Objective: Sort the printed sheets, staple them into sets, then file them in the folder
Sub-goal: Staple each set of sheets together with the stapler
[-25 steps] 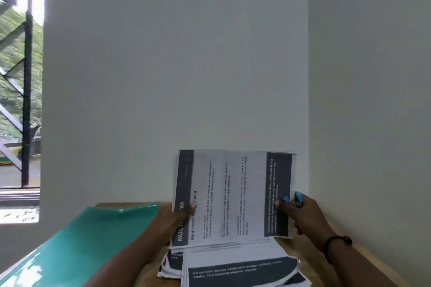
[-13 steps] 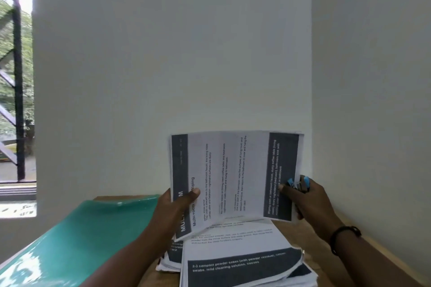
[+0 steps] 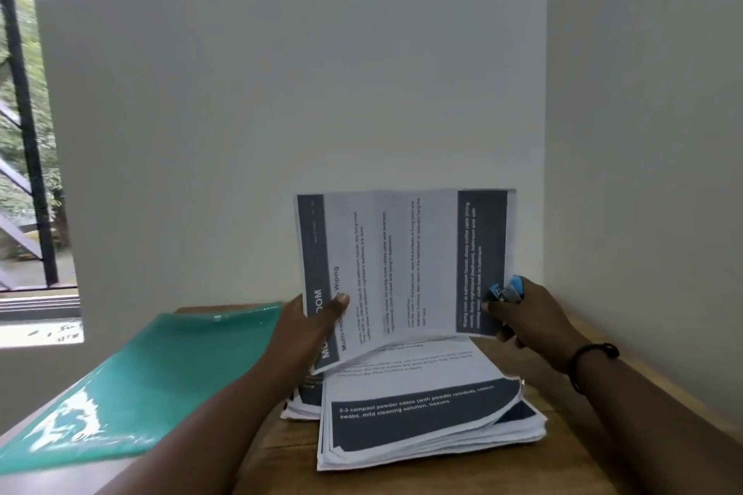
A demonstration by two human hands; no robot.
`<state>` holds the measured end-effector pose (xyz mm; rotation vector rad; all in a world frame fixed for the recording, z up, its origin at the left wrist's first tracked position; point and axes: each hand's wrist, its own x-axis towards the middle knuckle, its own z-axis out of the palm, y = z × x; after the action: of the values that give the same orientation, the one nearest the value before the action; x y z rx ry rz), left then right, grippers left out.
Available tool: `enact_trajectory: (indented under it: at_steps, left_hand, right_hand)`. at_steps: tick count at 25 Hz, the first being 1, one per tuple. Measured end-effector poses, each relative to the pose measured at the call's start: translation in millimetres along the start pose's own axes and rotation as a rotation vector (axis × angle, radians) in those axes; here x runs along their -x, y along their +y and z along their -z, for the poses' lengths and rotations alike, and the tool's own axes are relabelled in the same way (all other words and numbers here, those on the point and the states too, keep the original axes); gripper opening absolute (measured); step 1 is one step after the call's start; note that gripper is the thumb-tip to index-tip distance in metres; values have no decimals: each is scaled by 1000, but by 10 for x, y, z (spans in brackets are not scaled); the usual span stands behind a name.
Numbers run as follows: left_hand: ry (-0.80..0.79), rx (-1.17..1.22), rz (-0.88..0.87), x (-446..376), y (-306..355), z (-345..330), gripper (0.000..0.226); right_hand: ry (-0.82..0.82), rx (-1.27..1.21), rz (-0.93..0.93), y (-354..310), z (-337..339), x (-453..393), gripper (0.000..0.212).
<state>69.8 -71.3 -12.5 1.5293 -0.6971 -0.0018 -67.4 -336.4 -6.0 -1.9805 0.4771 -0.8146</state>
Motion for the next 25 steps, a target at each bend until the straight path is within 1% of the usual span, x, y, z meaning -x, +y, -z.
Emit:
enact_trajectory:
  at_steps: [2,4,6,8,10,14,17,19,20,22,25]
  left_hand:
    - [-4,80,41,-15,24,4,18]
    - [-21,89,87,-4,0,-3,17]
    - [-22,12,99,8,-40,-18,15]
    - [-8,-21,118,2,-56,-29,11]
    - [-13,-48,145,-18,-72,-17,13]
    - [-105,-260,96,-9,-110,8,21]
    - [-191,-271,60,33,-72,-20,22]
    - [-178,-241,24,40,-14,-1,18]
    - [-149,-186,12,41,22,22,18]
    - [-83,-77,3,35,106,75,8]
    - [-40,-68,-21,24,195,124,13]
  right_hand:
    - [-18,-6,-12,8,19,5,17]
    - [-72,19,-34,33,26,25,15]
    - [-86,27,-57,42,15,30,14]
    - [-61,7,-68,28,10,22,16]
    - [-45,-2,-67,24,9,11,17]
    - [-33,29,-61,67,5,21,10]
    - [-17,-5,-68,62,-1,28,12]
    - [8,-30,-74,47,10,15,15]
    - [25,-39,-75,39,24,7,17]
    - [51,-69,-68,19,75,-4,19]
    - [79,-126,-50,-5,175,-12,21]
